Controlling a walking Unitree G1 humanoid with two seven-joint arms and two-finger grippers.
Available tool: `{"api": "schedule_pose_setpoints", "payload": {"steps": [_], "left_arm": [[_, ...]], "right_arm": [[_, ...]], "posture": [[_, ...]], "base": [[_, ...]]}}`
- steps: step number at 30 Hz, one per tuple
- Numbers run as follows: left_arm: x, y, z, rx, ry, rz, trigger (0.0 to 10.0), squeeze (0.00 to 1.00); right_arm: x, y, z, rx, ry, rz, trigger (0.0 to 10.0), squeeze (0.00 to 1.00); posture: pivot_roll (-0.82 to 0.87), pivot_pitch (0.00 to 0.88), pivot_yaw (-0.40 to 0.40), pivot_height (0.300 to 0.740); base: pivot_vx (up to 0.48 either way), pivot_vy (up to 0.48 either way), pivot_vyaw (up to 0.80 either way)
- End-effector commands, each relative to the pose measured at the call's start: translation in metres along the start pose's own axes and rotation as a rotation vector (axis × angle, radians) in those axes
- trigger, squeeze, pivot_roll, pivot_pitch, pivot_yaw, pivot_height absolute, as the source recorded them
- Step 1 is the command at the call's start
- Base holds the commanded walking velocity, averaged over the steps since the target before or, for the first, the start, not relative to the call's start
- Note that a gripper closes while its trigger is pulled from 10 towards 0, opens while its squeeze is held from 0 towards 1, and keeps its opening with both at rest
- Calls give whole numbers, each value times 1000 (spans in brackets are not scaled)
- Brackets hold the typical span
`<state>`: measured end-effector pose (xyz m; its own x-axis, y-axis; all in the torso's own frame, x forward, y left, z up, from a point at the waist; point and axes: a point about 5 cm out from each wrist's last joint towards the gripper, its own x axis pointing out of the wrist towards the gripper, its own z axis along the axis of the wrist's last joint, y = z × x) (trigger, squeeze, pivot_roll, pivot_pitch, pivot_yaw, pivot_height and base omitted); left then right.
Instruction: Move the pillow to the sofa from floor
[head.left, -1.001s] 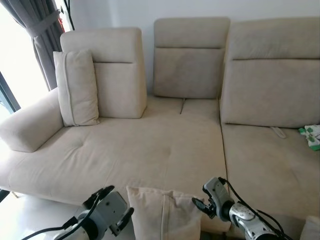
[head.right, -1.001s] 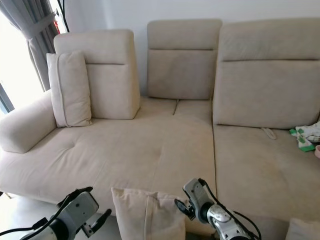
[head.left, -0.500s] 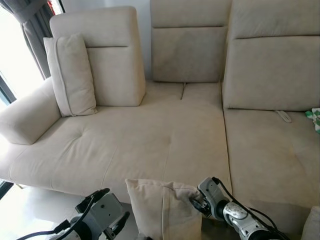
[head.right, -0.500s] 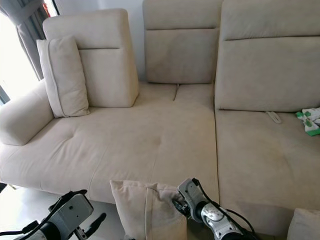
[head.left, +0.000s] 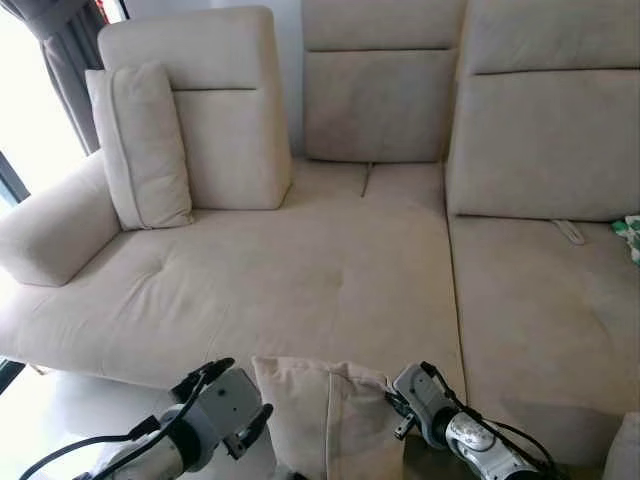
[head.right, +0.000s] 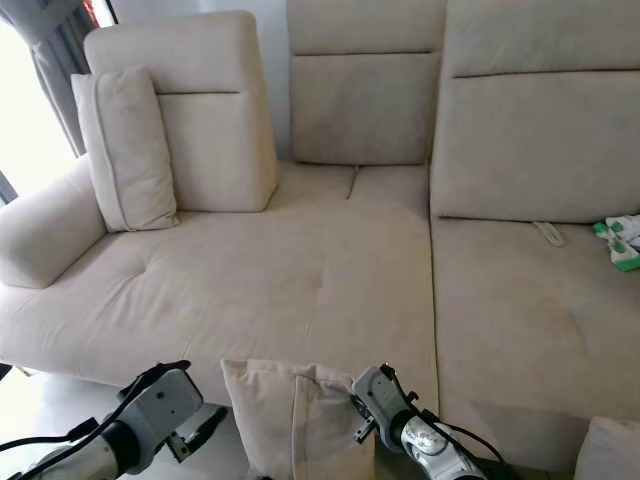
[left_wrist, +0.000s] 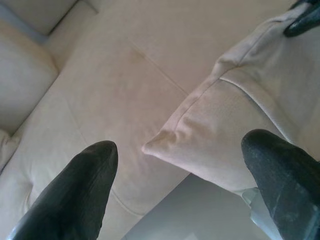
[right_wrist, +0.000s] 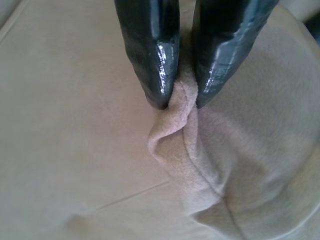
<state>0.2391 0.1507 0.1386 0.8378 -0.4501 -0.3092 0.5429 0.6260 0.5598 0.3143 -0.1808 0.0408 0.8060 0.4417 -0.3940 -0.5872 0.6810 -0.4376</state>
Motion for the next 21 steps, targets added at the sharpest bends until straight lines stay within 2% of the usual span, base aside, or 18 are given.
{"api": "schedule_pose_setpoints", "payload": {"steps": [1,2,3,4,5,7,8,10,11,14,16,20,21], "left_arm": [[3,-2,-9,34,36,-32,10000,0],[7,-2,-10,45,39,-52,10000,0],[7,-2,-10,45,39,-52,10000,0],[13,-5,-15,77,52,-107,10000,0],[13,-5,-15,77,52,-107,10000,0],[19,-10,-21,127,73,-179,10000,0],[19,-10,-21,127,73,-179,10000,0],[23,-14,-27,172,90,-220,10000,0],[23,-14,-27,172,90,-220,10000,0],[34,-16,-26,225,71,-239,10000,0],[34,-16,-26,225,71,-239,10000,0],[48,-14,-19,256,30,-247,10000,0],[48,-14,-19,256,30,-247,10000,0]], "right_arm": [[-6,2,-4,-51,-14,-4,0,0],[-9,1,-6,-91,-25,-7,0,0],[-9,1,-6,-91,-25,-7,0,0],[-17,-1,-8,-172,-47,-16,0,0],[-17,-1,-8,-172,-47,-16,0,0],[-26,-3,-9,-242,-71,-30,0,0],[-26,-3,-9,-242,-71,-30,0,0],[-31,-4,-8,-307,-88,-26,0,0],[-31,-4,-8,-307,-88,-26,0,0],[-37,-4,-1,-411,-122,8,0,0],[-37,-4,-1,-411,-122,8,0,0],[-38,-8,15,-524,-172,25,0,0],[-38,-8,15,-524,-172,25,0,0]], "posture": [[371,67,90,596],[342,47,80,596],[342,47,80,596],[311,25,71,596],[311,25,71,596],[282,6,65,596],[282,6,65,596],[259,0,62,596],[259,0,62,596],[209,0,55,596],[209,0,55,596],[191,0,54,596],[191,0,54,596]], "base": [[0,0,0],[0,0,0],[0,0,0],[0,0,0],[0,0,0],[0,0,0],[0,0,0],[0,0,0],[0,0,0],[0,0,0],[0,0,0],[0,0,0],[0,0,0]]}}
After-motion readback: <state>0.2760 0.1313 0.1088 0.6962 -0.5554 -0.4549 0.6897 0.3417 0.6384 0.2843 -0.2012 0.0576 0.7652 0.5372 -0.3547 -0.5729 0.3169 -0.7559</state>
